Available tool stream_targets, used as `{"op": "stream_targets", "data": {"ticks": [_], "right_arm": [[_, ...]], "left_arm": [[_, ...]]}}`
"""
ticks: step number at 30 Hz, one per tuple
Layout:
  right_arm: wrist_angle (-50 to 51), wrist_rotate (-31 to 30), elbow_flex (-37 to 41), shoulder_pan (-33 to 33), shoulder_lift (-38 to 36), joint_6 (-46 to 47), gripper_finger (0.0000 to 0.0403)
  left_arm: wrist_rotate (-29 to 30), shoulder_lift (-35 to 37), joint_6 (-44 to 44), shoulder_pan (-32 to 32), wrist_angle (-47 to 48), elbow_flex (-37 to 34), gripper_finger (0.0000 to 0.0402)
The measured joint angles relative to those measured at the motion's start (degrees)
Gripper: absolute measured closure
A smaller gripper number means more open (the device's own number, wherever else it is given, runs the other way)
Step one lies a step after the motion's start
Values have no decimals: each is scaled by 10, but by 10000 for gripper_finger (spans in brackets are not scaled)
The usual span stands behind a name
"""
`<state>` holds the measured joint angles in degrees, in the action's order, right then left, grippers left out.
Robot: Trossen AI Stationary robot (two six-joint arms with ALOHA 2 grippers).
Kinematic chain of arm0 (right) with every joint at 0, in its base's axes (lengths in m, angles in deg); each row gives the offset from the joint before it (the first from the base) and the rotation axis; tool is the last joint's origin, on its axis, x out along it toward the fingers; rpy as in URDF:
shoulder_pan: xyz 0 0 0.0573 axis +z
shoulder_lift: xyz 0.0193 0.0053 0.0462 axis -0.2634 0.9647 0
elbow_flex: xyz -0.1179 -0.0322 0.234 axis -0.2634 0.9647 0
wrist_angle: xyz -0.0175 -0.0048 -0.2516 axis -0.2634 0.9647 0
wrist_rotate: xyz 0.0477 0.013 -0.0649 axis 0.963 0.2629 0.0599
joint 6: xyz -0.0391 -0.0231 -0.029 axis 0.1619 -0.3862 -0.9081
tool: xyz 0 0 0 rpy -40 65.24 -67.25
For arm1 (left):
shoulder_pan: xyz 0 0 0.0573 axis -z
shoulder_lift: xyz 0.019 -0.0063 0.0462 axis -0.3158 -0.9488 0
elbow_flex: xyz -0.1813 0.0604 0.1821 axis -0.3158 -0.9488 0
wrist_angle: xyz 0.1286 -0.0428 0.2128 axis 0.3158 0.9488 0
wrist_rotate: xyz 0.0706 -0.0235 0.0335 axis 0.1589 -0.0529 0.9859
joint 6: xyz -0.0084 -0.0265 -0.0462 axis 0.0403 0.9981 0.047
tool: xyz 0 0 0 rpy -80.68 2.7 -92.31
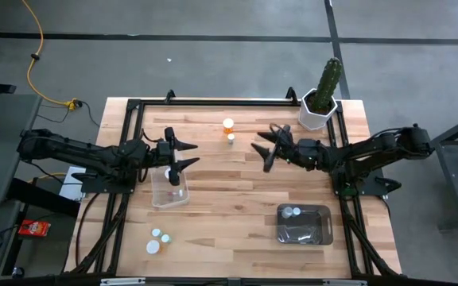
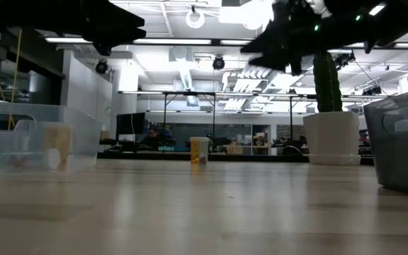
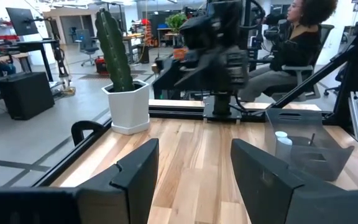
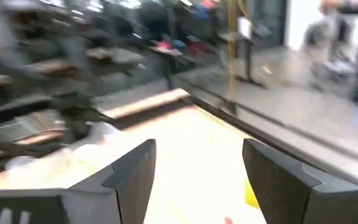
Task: Pick and place medicine bottles into bin by pill shape (circle, oval)
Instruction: Put the blue capsule bottle into the transparent bin
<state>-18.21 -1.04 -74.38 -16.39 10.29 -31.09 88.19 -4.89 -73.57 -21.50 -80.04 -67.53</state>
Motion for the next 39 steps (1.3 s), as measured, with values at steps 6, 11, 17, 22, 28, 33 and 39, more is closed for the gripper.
{"op": "stream_targets", "data": {"ticks": [6,11,17,22,28,33,39], "right_arm": [[25,1,-11,-55,52,97,169],[144,1,-110,-78,156,135,169],[310,-12,-259,-92,276,136,169],[333,-13,-329,-95,344,148,169],[354,-8,-375,-101,386,152,169],[366,-26,-379,-105,389,163,169],[368,22,-378,-105,389,164,169]], "left_arm": [[0,0,0,0,-2,0,213],[1,0,0,0,-4,0,213],[2,0,0,0,-4,0,213],[1,0,0,1,-2,0,213],[1,0,1,1,-2,0,213],[0,0,5,1,-2,0,213],[0,0,5,1,-2,0,213]]}}
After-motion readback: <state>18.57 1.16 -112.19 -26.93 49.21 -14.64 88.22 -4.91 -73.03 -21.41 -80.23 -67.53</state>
